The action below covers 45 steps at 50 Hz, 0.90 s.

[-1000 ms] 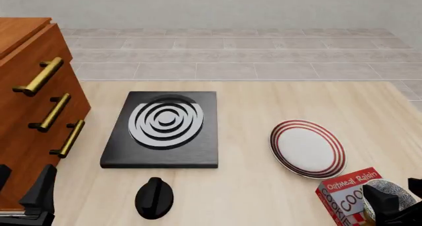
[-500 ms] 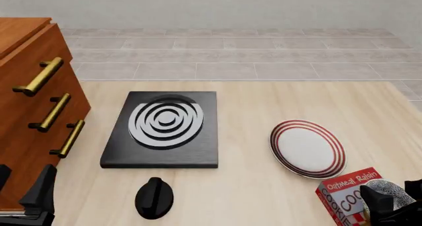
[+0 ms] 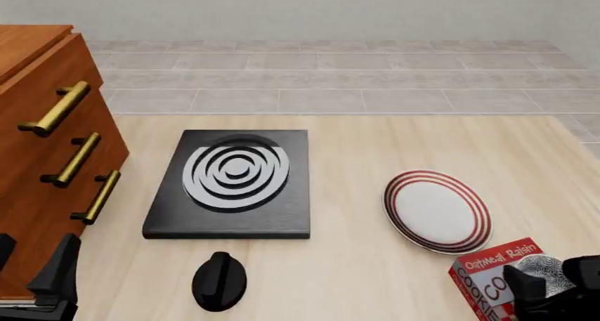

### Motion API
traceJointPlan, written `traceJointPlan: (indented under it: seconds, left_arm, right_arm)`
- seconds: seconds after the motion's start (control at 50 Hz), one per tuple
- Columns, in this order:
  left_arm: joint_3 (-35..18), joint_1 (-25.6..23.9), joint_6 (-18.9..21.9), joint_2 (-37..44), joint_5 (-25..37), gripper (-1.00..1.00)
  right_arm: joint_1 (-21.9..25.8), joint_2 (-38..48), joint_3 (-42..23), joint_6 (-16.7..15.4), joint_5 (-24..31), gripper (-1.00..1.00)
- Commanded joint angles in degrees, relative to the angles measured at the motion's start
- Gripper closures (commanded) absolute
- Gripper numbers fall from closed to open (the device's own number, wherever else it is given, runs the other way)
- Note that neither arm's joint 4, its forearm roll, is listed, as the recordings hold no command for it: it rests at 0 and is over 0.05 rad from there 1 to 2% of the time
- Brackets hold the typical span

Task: Pick the akita bowl on the cookies box and place it on the plate.

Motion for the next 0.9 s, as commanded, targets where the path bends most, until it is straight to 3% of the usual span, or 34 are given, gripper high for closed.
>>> traceJointPlan:
  seconds: [0.02, 0.56, 0.9]
  left_arm:
    - [0.0, 0.0, 0.0, 0.0, 0.0, -1.0]
    - [0.0, 0.0, 0.0, 0.0, 0.0, -1.0]
    - [0.0, 0.0, 0.0, 0.0, 0.0, -1.0]
  right_arm:
    - [-0.3, 1.3, 2.1, 0.8, -2.9, -1.0]
    - [-2.2, 0.4, 4.5, 2.0, -3.9, -1.0]
    - [-2.7, 2.8, 7.0, 2.4, -8.6, -1.0]
